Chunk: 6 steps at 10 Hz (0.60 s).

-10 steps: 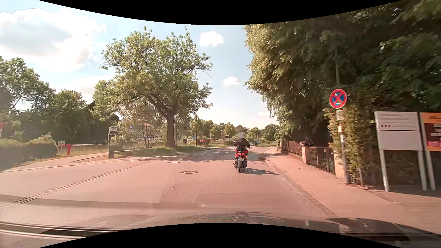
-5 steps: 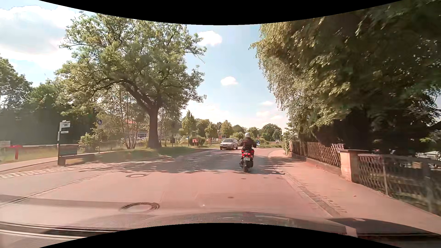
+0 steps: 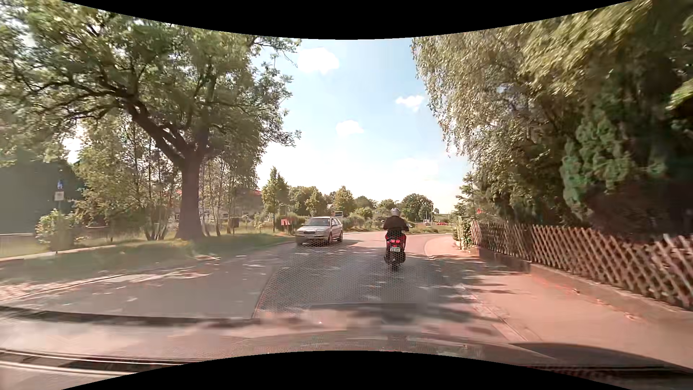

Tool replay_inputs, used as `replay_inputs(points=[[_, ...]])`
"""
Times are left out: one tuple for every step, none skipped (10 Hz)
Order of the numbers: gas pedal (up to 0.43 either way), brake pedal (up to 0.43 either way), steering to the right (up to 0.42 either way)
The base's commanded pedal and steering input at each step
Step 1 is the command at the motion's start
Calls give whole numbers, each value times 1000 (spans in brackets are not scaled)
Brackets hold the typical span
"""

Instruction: Follow the waypoints while adhering to traffic rules and regulations

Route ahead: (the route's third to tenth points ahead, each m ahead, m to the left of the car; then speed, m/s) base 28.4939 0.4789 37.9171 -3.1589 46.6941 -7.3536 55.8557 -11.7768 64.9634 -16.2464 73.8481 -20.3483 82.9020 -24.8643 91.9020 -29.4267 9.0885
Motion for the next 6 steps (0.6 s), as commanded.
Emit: replay_inputs(points=[[209,12,34],[209,12,34],[209,12,34],[209,6,34],[209,12,34],[209,12,34]])
